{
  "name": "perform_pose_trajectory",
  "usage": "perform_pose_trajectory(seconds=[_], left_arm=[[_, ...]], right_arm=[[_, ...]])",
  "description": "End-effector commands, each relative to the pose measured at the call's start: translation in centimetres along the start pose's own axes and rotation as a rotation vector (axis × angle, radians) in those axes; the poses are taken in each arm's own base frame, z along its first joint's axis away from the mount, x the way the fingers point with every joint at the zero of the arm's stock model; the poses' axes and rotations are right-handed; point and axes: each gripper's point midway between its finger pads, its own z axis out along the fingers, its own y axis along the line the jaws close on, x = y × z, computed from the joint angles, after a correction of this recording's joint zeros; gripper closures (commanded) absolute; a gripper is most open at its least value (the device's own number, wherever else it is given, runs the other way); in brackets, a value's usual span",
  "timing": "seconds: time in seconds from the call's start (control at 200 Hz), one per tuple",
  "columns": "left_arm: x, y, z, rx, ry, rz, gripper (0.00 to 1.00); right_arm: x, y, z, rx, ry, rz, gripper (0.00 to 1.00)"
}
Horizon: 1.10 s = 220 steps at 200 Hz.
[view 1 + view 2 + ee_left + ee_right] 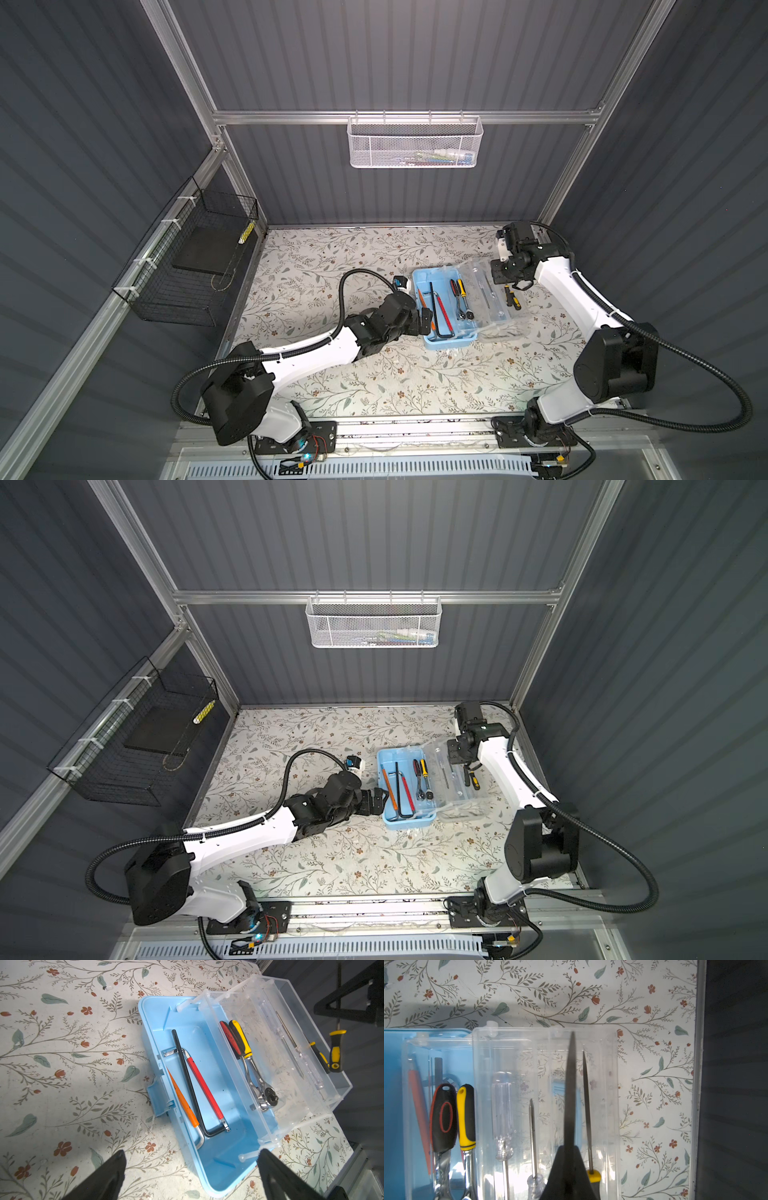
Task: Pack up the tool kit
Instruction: 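Lower the second file into the lid tray beside the first with the right gripper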
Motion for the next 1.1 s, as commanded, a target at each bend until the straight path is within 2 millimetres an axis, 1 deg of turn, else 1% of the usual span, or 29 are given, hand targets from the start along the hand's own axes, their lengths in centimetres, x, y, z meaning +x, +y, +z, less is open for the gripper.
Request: perform_pose_trajectory(seconds=[0.0, 0.19, 0.29, 0.31, 0.355, 0.425, 0.515, 0.61, 0.665, 0.735, 0.775, 0.86, 0.965, 1.011, 1.096], left_arm=[[0.9, 0.6, 0.6, -0.016, 0.034, 0.008, 0.0], [0.7, 0.7, 0.8, -0.016, 0.039, 0.01, 0.0], [0.7, 0.7, 0.9, -0.017, 0.04, 0.009, 0.0], [0.6, 0.7, 0.9, -0.016, 0.039, 0.008, 0.0], [0.6, 0.7, 0.9, -0.016, 0.039, 0.008, 0.0], [0.6, 0.7, 1.0, -0.018, 0.041, 0.006, 0.0], [0.6, 0.7, 1.2, -0.019, 0.044, 0.006, 0.0], [0.7, 0.6, 1.4, -0.016, 0.05, 0.004, 0.0], [0.7, 0.5, 1.6, -0.015, 0.053, 0.005, 0.0], [0.9, 0.6, 1.9, -0.019, 0.059, 0.003, 0.0], [1.1, 0.5, 2.1, -0.011, 0.067, 0.001, 0.04], [1.5, 0.4, 2.8, 0.014, 0.096, -0.015, 0.16], [2.3, 0.3, 3.9, 0.046, 0.138, -0.037, 0.25], [2.6, 0.3, 4.3, 0.059, 0.153, -0.045, 0.3], [3.0, 0.3, 4.8, 0.071, 0.175, -0.05, 0.38]], right_arm=[[0.3, -0.5, 0.5, 0.032, 0.036, -0.045, 1.0], [1.1, -0.3, 1.8, 0.029, 0.086, -0.047, 1.0], [1.3, -0.3, 2.2, 0.032, 0.099, -0.045, 0.92], [1.3, -0.3, 2.3, 0.033, 0.099, -0.044, 0.9], [1.4, -0.3, 2.3, 0.032, 0.102, -0.044, 0.81], [1.5, -0.4, 2.2, 0.035, 0.103, -0.037, 0.74], [1.2, -0.4, 1.6, 0.032, 0.081, -0.02, 0.51], [1.1, -0.4, 0.8, 0.03, 0.057, -0.001, 0.44], [1.0, -0.5, 0.2, 0.031, 0.039, 0.018, 0.35], [1.1, -0.4, -0.3, 0.02, 0.017, 0.04, 0.32], [1.2, -0.4, -0.6, 0.013, 0.003, 0.055, 0.3], [1.4, -0.3, -0.9, -0.022, -0.023, 0.097, 0.19], [1.7, -0.5, -0.8, -0.095, -0.036, 0.168, 0.15], [1.9, -0.9, -0.7, -0.106, -0.043, 0.194, 0.13], [2.3, -1.4, -0.7, -0.124, -0.059, 0.229, 0.08]])
